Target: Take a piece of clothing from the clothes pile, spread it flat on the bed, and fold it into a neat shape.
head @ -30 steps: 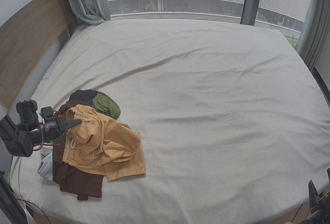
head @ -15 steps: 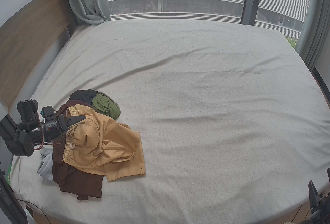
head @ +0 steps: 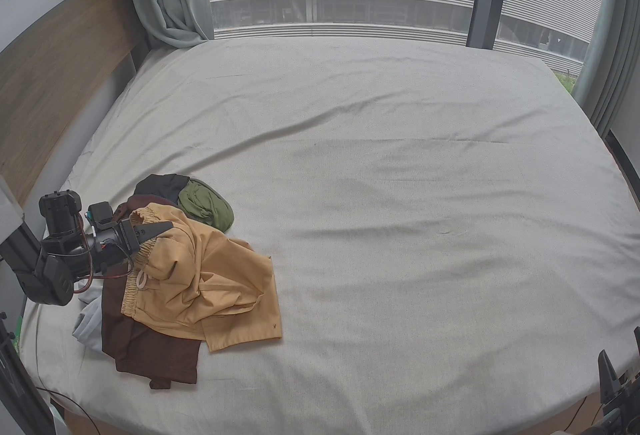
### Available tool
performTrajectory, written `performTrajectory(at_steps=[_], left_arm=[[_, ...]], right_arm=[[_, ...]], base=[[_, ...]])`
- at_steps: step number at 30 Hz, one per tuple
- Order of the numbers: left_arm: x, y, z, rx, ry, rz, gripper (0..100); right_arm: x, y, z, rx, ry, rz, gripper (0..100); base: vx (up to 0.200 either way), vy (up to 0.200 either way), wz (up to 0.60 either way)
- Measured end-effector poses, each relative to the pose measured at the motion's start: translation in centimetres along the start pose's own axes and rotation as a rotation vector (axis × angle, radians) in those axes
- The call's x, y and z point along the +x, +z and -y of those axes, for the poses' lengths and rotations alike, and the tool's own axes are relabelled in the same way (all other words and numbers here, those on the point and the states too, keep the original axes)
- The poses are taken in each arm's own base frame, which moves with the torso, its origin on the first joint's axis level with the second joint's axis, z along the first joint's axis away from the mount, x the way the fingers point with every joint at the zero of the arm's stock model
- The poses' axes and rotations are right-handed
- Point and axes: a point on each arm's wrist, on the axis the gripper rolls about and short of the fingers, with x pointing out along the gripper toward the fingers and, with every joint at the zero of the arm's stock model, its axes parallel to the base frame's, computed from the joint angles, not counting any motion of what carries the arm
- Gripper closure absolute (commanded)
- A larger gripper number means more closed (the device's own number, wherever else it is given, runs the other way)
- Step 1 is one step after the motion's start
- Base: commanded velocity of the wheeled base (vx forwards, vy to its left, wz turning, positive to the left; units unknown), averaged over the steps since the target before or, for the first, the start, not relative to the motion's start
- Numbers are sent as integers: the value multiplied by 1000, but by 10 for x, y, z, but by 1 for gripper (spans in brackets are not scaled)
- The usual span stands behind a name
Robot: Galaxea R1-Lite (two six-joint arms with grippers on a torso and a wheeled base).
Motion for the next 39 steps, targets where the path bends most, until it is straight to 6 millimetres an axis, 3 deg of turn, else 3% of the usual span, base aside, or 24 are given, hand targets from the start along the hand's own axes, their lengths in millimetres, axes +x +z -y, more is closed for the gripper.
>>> performTrajectory(at_steps=[7,12,27,39], left_arm=[[0,-1,0,-40,-5,-5,100],[-3,3,16,-76,-36,13,100],[-24,11,113,-3,-230,65,100],[-22,12,173,75,-303,134,100]], right_arm=[[0,0,0,0,0,0,0],[0,0,0,0,0,0,0],[0,0,0,0,0,0,0],[0,0,0,0,0,0,0]], base=[[0,0,0],[0,0,0],[0,0,0],[0,0,0]])
